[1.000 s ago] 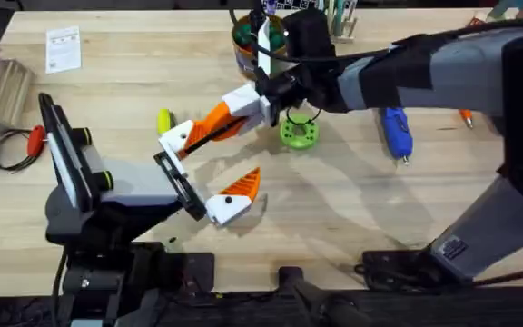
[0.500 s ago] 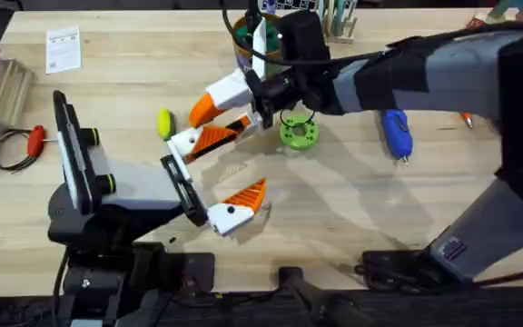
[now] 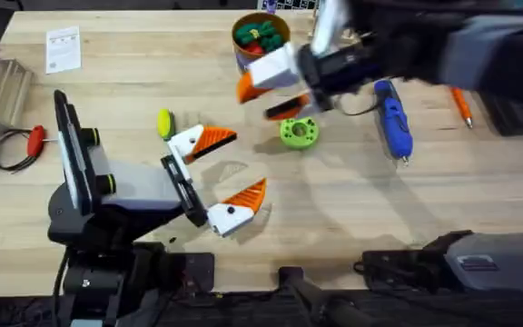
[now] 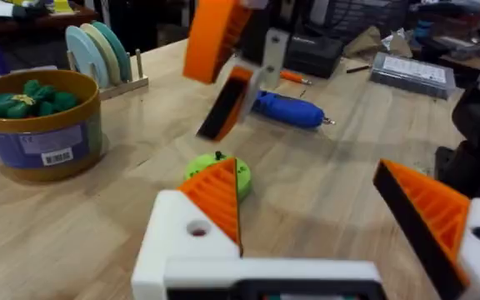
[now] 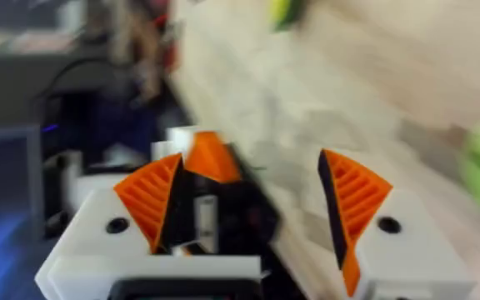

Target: Pick up the gripper from the table and insert it into the empty holder that is missing its gripper. Then pick up a screw, insert it into the mounting hole, and use the screwdriver to tighten it. Finally, clean up the table by picking up the vegetable and placing it into the bucket.

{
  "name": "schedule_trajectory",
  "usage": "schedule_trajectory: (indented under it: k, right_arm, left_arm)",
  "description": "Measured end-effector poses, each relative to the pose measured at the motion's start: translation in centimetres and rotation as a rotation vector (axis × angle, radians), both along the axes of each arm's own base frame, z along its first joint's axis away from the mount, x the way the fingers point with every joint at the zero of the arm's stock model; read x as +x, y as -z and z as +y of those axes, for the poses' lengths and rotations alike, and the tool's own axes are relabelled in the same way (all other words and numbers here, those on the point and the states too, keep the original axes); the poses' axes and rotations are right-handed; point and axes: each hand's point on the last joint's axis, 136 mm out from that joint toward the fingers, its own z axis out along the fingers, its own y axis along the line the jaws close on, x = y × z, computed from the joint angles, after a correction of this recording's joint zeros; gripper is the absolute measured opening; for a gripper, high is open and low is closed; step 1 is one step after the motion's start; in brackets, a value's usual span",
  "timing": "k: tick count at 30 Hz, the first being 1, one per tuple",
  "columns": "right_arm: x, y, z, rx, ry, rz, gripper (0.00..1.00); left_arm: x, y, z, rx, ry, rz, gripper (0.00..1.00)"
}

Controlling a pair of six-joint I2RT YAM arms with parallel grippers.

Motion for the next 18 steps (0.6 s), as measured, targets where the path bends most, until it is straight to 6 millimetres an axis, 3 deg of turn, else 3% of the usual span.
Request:
schedule_trajectory:
  k: [7,10,14,18]
  right_arm:
    - [0.0,0.2,-8.5,-0.475,0.198,-0.074,0.914]
    - [0.2,-0.3,-11.1,-0.641,0.235,-0.093,0.913]
    - [1.3,-0.6,-12.6,-0.781,0.283,-0.082,0.906]
    - [1.9,1.3,-12.6,-0.899,0.364,-0.004,0.907]
  left_arm:
    - [0.0,0.0,0.0,0.0,0.0,0.0,0.985]
    - [0.0,0.0,0.0,0.0,0.0,0.0,0.985]
    - [0.0,0.0,0.0,0.0,0.0,0.0,0.985]
    - [0.0,0.0,0.0,0.0,0.0,0.0,0.985]
